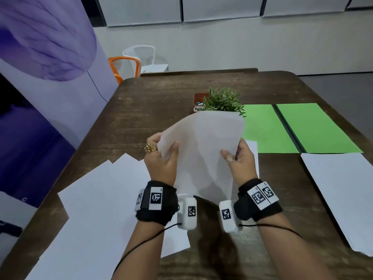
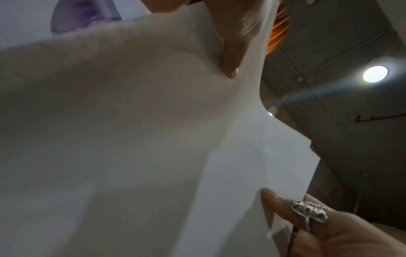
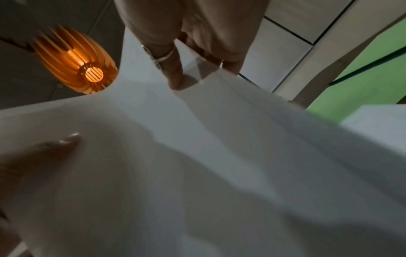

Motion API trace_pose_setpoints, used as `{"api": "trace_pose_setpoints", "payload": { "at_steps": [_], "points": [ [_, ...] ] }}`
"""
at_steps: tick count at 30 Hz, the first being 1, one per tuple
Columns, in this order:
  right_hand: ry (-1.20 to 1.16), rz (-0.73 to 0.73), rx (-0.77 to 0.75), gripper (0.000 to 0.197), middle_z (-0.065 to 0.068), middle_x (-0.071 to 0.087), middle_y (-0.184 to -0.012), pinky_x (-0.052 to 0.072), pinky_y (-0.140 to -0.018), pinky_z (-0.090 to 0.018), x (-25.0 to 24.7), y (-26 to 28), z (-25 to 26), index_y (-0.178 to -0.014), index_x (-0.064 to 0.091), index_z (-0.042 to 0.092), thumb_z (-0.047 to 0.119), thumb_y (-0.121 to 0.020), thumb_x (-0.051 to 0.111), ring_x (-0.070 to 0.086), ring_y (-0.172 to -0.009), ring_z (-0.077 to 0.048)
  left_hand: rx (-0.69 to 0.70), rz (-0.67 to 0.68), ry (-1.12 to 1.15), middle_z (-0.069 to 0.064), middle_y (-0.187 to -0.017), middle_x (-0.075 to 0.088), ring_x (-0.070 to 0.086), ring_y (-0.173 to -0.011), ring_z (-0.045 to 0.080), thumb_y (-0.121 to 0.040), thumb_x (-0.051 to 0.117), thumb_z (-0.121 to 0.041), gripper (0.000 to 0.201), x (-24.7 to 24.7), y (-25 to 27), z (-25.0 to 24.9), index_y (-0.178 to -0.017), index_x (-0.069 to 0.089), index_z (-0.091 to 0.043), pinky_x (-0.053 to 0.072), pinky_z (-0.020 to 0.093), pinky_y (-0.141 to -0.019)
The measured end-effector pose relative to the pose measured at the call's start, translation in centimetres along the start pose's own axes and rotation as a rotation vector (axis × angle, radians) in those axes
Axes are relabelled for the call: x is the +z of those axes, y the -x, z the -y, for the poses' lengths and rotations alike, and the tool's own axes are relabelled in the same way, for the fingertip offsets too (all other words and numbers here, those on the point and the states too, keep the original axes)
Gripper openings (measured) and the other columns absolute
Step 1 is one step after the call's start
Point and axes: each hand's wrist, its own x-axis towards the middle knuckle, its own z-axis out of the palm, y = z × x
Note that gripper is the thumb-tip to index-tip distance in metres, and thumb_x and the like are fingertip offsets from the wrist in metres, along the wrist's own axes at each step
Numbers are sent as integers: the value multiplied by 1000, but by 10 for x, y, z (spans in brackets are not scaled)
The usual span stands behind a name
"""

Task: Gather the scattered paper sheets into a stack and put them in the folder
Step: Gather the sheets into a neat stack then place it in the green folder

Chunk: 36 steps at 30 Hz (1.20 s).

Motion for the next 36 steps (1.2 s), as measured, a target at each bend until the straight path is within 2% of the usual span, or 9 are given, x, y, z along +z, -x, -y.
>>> {"api": "trace_pose_setpoints", "payload": {
  "at_steps": [4, 9, 14, 17, 21, 24, 28, 31, 36],
  "points": [
    [-69, -7, -10, 43, -2, 61, -107, 51, -84, -20, -3, -2, 3, -101, 48, 26, -10, -81, 62, 60, -96, -8, -131, -45, 122, -8, -111, 56, 60, -103, 14, -60, 87, -28, 69, -2, 2, 6, -109, 40, -43, 51, 26, -85],
    [6, 38, 104, 45, -7, 63, -100, 49, -68, -8, -11, -3, -7, -109, 55, 4, -12, -70, 72, 62, -70, 12, -313, 13, 162, 3, -106, 63, 63, -93, 8, -59, 87, -8, 62, 0, 12, 19, -104, 48, -25, 54, 20, -76],
    [9, -14, 123, 30, 6, 70, -78, 53, -77, -32, -14, -14, -2, -79, 64, 16, -11, -69, 73, 64, -70, -2, -292, 29, 192, -10, -94, 65, 64, -82, -5, -75, 77, -12, 37, 7, 6, 6, -96, 51, -29, 51, 14, -72],
    [6, 0, 120, 26, 12, 70, -76, 54, -73, -20, -18, -10, -5, -87, 67, 9, -10, -71, 73, 64, -70, 2, -229, 37, 124, -14, -96, 58, 58, -82, -16, -89, 60, -11, 27, 10, 11, 13, -105, 42, -24, 44, 4, -69],
    [67, -2, 157, 28, -6, 65, -93, 47, -61, -6, -14, 2, -19, -97, 63, 1, -11, -73, 70, 60, -62, 11, -276, 82, 7, -15, -96, 58, 58, -86, -8, -97, 47, -14, 22, 17, 32, 37, -117, 38, -14, 44, 4, -70],
    [61, -30, 165, 28, -9, 65, -98, 49, -65, -7, -16, 1, -18, -98, 63, 1, -9, -74, 70, 61, -65, 8, -247, 100, -75, -13, -92, 58, 58, -83, -3, -98, 44, -15, 22, 23, 37, 41, -119, 37, -11, 45, 3, -67],
    [84, -20, 209, 27, -9, 65, -97, 50, -65, -8, -17, 3, -18, -100, 63, 0, -10, -76, 68, 62, -79, -14, -190, 116, -187, -5, -93, 60, 60, -79, 10, -97, 47, -14, 23, 26, 44, 42, -117, 38, -7, 44, 7, -68],
    [91, -28, 271, 33, -14, 64, -104, 50, -76, -24, -19, 6, -22, -109, 59, -4, -11, -78, 66, 60, -91, -21, -285, 137, -228, 7, -110, 58, 56, -93, 24, -96, 48, -9, 27, 28, 54, 49, -121, 41, -3, 43, 22, -80],
    [106, -41, 254, 42, -11, 61, -113, 47, -92, -34, -30, 8, -23, -121, 51, 1, -11, -83, 59, 58, -104, -24, -312, 109, -260, 4, -96, 57, 55, -84, 23, -96, 45, -7, 25, 31, 55, 35, -119, 39, 2, 41, 20, -73]
  ]
}}
